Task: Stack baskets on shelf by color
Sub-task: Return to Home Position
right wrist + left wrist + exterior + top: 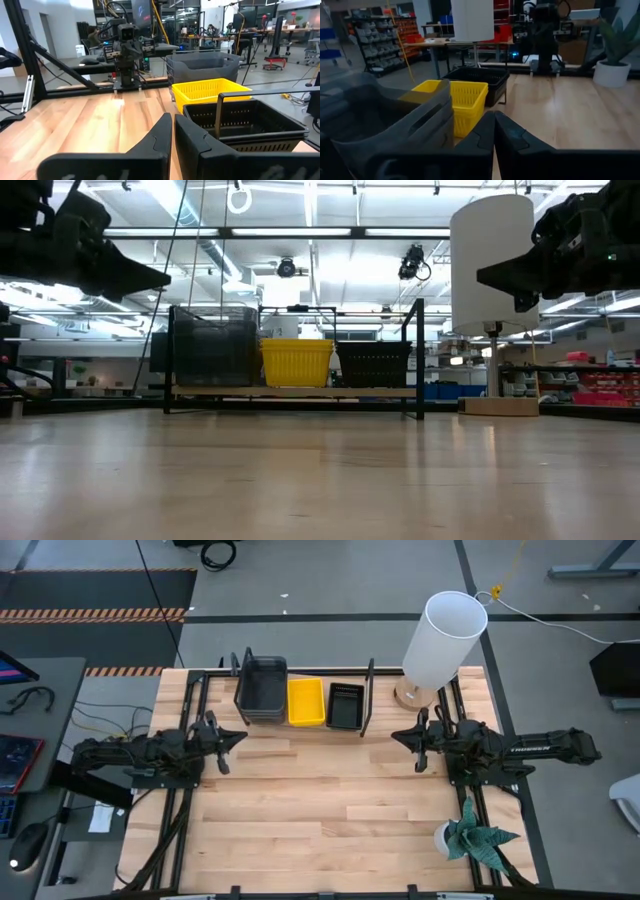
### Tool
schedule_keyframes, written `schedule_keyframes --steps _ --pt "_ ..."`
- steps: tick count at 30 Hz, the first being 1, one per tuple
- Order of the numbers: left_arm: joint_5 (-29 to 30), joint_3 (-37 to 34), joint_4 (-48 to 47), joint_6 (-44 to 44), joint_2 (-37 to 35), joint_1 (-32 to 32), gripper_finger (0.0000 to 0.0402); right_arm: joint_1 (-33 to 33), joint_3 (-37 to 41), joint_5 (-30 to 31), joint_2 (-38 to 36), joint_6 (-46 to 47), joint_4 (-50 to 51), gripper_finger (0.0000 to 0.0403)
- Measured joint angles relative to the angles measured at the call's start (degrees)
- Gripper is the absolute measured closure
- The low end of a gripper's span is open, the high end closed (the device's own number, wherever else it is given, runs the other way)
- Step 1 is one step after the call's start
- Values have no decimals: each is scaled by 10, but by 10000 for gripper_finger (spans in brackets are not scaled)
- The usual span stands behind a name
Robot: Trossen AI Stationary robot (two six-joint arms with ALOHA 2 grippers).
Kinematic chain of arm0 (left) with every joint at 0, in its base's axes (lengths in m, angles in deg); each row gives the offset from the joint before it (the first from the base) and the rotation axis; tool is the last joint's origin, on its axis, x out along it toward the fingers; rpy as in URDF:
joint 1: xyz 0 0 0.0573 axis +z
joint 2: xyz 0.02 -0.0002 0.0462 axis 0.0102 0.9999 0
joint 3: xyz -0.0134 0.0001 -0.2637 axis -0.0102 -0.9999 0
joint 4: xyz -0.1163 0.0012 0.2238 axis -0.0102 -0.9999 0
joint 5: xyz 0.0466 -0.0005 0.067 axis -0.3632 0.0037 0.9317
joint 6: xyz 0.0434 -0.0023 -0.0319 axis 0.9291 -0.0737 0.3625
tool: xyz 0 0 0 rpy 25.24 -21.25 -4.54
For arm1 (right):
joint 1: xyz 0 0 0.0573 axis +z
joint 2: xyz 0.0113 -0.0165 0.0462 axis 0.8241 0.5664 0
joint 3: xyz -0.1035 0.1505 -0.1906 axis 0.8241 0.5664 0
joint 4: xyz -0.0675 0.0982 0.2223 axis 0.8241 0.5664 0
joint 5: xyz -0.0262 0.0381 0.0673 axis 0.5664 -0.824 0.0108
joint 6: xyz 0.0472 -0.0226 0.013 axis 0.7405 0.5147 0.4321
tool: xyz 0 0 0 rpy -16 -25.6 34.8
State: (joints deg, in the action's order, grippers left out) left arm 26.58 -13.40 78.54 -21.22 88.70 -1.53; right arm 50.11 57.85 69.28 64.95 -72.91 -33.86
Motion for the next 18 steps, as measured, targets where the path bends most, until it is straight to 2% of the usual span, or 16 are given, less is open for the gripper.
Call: schedule_keyframes --steps 11,18 --pt "0 0 2 -154 2 0 366 0 0 0 0 0 -9 375" --pt "0 0 2 -152 2 0 378 0 0 0 0 0 -9 375"
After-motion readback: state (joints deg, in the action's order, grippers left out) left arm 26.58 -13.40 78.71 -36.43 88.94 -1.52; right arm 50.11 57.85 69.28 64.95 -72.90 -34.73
